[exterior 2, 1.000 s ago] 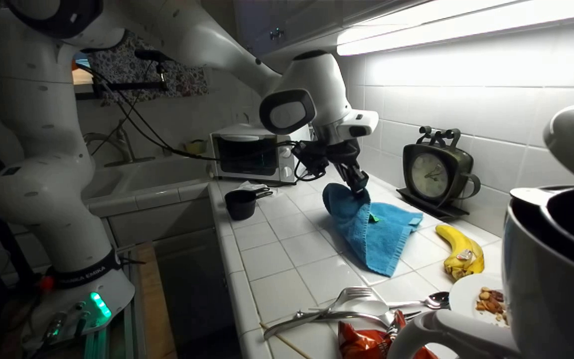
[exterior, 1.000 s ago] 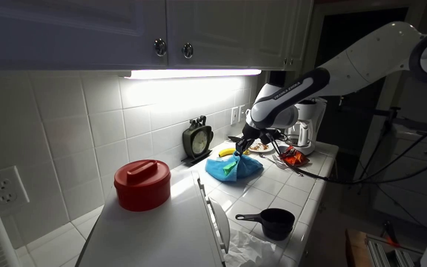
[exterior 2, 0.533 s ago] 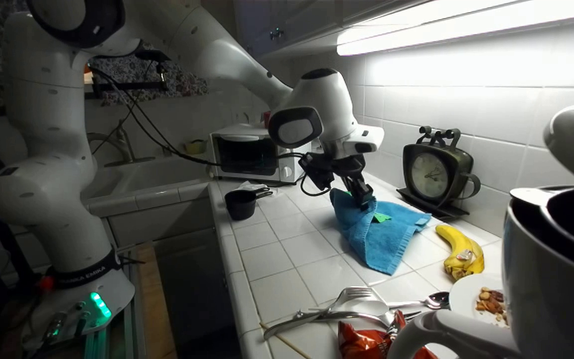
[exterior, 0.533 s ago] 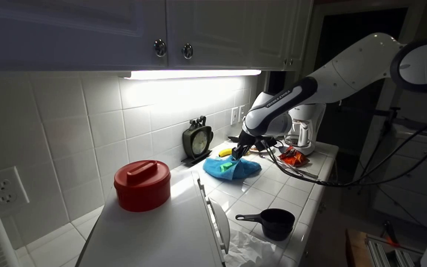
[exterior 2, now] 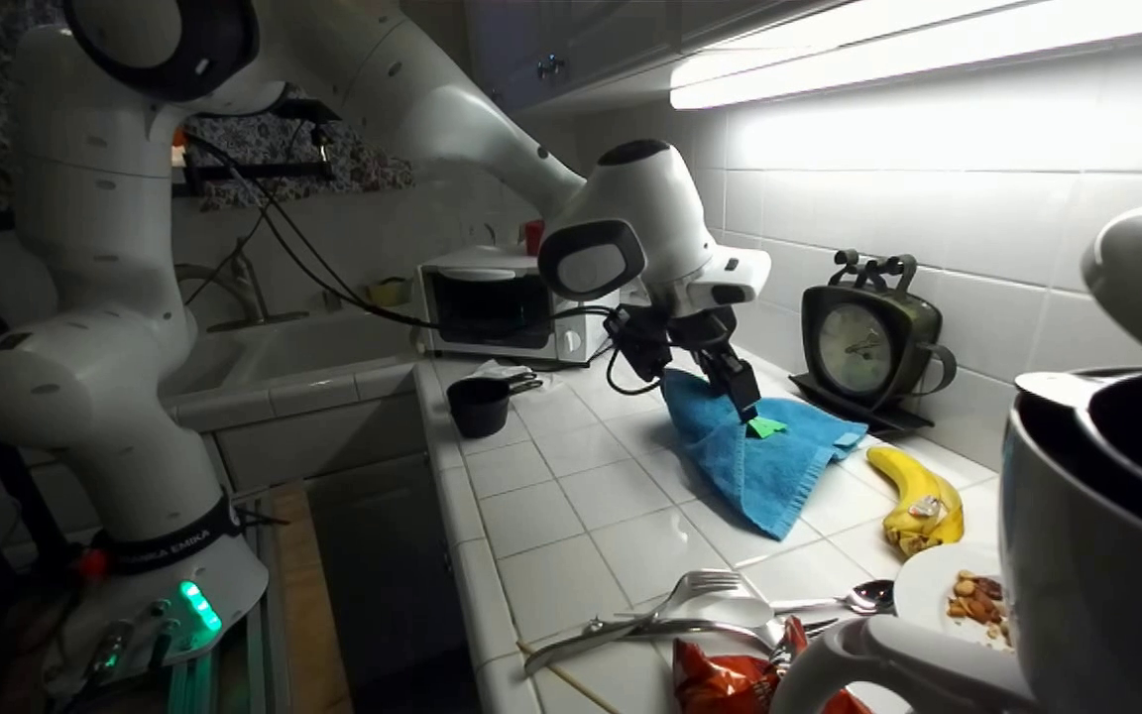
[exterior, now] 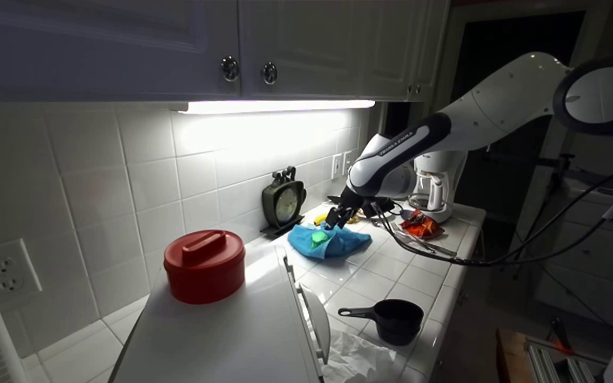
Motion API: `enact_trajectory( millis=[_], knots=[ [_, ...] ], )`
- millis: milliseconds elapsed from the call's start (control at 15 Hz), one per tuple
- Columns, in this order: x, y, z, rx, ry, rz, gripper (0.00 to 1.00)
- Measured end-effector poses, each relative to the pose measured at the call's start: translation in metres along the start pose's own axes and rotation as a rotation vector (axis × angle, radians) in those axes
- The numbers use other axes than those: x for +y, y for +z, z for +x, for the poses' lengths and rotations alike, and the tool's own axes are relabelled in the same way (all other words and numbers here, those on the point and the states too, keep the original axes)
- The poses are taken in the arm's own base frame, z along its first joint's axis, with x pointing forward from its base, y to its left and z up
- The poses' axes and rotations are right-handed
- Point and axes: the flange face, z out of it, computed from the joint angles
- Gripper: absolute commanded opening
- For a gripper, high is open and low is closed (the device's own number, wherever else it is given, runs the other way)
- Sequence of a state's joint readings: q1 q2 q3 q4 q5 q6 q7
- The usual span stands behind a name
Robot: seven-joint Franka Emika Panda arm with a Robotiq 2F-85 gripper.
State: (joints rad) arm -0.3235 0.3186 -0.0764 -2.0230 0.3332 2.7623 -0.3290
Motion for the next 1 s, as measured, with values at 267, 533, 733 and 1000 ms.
enact_trajectory(
  millis=[267,533,733,1000],
  knots=[
    [-0.001,-0.023,0.01,0.05,0.056,0.018,1.0],
    [0.018,-0.037,0.013,0.069,0.193,0.002,1.0],
    [0.044,-0.036,0.003,0.06,0.298,-0.028,1.0],
    [0.083,-0.031,-0.019,0.031,0.474,-0.081,1.0]
  ],
)
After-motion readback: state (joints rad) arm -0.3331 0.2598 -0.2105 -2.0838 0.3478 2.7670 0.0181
